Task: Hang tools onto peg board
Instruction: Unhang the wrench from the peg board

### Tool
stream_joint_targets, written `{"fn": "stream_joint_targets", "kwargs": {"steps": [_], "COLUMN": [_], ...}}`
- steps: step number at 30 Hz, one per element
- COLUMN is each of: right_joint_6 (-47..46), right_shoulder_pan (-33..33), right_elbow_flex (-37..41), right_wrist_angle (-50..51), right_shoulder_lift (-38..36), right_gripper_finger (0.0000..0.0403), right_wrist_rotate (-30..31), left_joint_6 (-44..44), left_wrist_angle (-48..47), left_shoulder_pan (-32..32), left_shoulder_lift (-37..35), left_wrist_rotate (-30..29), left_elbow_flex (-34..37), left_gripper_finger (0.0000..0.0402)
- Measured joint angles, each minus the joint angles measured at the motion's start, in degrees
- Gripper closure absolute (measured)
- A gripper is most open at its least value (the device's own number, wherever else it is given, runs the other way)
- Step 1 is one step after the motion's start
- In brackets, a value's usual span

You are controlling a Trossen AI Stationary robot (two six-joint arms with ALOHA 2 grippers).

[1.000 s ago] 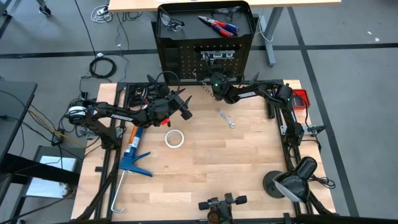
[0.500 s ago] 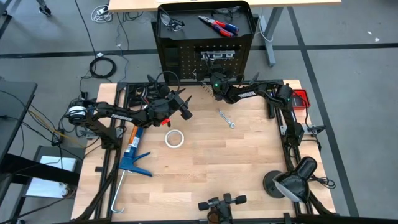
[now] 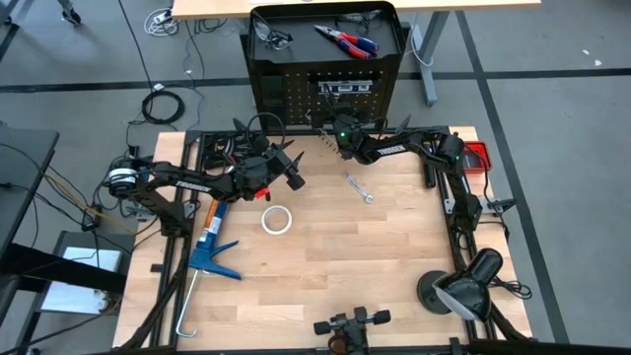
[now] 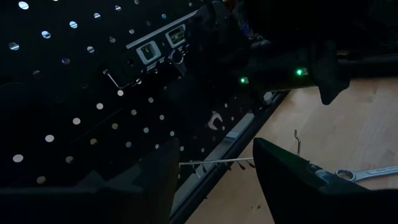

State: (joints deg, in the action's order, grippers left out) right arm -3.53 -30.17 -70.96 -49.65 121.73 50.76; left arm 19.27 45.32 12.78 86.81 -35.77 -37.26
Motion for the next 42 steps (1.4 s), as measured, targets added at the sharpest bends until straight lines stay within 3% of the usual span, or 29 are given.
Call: {"fn": "stream_joint_targets", "kwargs": {"steps": [14, 42], "right_joint_6": [1.6, -4.2], "right_shoulder_pan": [1.0, 0.6], "right_elbow_flex": [0.0, 0.0], "right_wrist_angle": [2.5, 19.7], "right_shoulder_lift": [-0.6, -7.6], "right_gripper_finger": [0.0355, 0.0355], "right_wrist_rotate": [1.6, -4.4], "left_joint_6": [0.1, 0.2], "left_wrist_angle": [-0.6, -0.5], "left_shoulder_pan": [0.0, 0.0], "left_shoulder_lift": [0.0, 0.0], "left_wrist_rotate": [0.0, 0.0], "left_elbow_flex": [0.0, 0.0], "left_gripper_finger": [0.0191, 0.0191]}}
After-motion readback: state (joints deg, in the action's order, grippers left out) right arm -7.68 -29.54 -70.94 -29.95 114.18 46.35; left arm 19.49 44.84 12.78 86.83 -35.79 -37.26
